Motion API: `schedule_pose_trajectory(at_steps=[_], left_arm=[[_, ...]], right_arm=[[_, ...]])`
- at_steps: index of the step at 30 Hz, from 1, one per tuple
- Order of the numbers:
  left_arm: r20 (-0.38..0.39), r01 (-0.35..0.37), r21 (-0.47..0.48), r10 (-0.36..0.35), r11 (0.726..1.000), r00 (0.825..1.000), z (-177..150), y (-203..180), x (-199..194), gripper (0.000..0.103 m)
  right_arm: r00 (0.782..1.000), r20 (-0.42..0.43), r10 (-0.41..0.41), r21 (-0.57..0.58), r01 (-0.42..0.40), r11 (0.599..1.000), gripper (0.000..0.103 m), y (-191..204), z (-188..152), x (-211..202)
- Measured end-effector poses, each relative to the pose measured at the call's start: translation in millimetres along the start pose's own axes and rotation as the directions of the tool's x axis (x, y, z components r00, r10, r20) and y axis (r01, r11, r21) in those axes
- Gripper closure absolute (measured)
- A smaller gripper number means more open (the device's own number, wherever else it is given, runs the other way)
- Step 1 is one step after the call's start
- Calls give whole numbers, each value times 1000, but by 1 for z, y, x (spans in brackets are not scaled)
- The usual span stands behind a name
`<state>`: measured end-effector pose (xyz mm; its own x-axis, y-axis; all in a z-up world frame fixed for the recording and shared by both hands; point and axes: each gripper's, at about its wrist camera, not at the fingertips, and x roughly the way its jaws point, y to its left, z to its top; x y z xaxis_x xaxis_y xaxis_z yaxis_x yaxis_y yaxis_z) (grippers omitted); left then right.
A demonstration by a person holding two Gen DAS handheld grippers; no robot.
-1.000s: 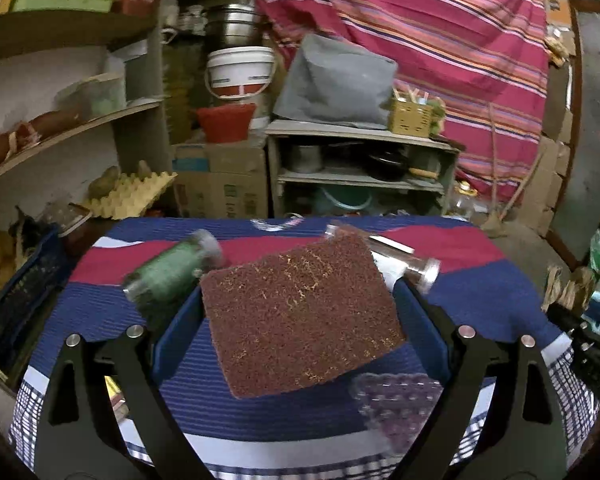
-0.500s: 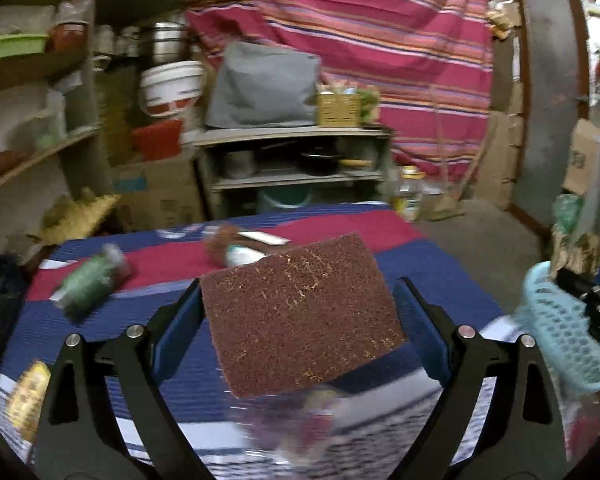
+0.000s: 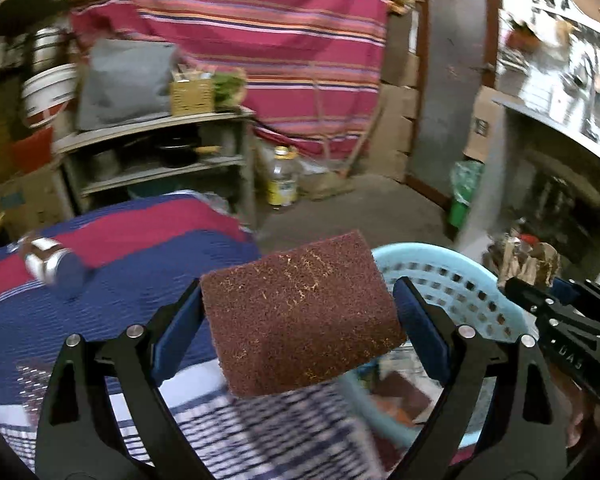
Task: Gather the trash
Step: 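Carry the pad and glove over the blue basket with both grippers, then open both grippers to drop the pad and glove into the basket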
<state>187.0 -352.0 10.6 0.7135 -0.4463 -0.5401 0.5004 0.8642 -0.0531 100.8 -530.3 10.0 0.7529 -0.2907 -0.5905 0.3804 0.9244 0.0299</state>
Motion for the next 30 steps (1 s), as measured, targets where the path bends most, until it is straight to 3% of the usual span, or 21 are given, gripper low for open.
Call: schedule_pose_trajectory(at_steps=[9, 15, 27, 30], left_arm=[[-46, 65, 129, -59, 990, 997, 2, -57, 24, 11], [-51, 80, 82, -76, 993, 996, 6, -47, 23, 6], [48, -84, 53, 81, 995, 996, 6, 5, -20, 6], [41, -110, 78, 107, 991, 993, 5, 12, -29, 5]], right_arm=[[999, -28, -31, 84, 34, 996, 66, -42, -12, 8], [999, -48, -25, 88, 29, 996, 66, -43, -17, 14], [996, -75, 37, 80, -31, 996, 66, -5, -22, 37], [996, -84, 39, 80, -32, 996, 66, 6, -22, 45]])
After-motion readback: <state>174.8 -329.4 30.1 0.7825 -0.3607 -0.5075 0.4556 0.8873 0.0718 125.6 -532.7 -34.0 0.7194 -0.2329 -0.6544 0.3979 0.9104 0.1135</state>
